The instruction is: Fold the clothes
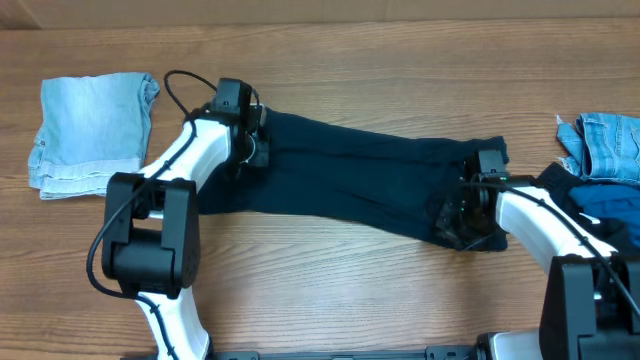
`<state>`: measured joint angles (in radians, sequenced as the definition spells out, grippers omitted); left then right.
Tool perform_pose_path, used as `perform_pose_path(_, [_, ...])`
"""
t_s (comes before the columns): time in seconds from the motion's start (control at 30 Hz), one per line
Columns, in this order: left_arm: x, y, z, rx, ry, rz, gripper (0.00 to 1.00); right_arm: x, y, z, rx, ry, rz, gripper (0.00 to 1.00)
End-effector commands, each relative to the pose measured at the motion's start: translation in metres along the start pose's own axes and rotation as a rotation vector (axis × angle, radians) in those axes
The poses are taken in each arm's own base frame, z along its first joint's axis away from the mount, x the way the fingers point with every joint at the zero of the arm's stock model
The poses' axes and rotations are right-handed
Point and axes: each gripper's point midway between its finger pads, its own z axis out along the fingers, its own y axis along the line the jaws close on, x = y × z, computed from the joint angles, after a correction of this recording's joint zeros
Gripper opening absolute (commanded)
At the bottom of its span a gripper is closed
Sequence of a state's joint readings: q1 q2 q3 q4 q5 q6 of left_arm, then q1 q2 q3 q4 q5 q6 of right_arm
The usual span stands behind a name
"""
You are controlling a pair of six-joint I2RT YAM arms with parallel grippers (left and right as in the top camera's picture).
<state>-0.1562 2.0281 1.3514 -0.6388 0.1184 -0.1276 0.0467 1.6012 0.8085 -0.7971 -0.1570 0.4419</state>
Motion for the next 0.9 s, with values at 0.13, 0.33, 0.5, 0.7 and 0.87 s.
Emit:
perform_pose_path(0.13, [-0.027,-0.020,-0.041,-0.007,0.021,0.043,0.28,-0.051,0.053,-0.044,-0.152,-0.128,-0.171,0.41])
perform_pose_path(0.33, [0.041,-0.077,-0.015,-0.010,0.182,0.199,0.28,-0.026,0.075,-0.042,-0.233,-0.055,-0.316,0.24])
perform_pose_path(0.5, [0.094,-0.082,0.014,-0.017,0.272,0.203,0.27,-0.011,0.110,-0.030,-0.251,-0.072,-0.497,0.13])
perform_pose_path(0.7, [0.110,-0.076,0.024,-0.023,0.294,0.202,0.28,-0.012,0.120,0.015,-0.214,-0.036,-0.546,0.12])
perform_pose_path(0.87, [0.110,-0.076,0.024,-0.024,0.293,0.203,0.28,-0.058,0.127,0.014,-0.149,-0.245,-0.558,0.10])
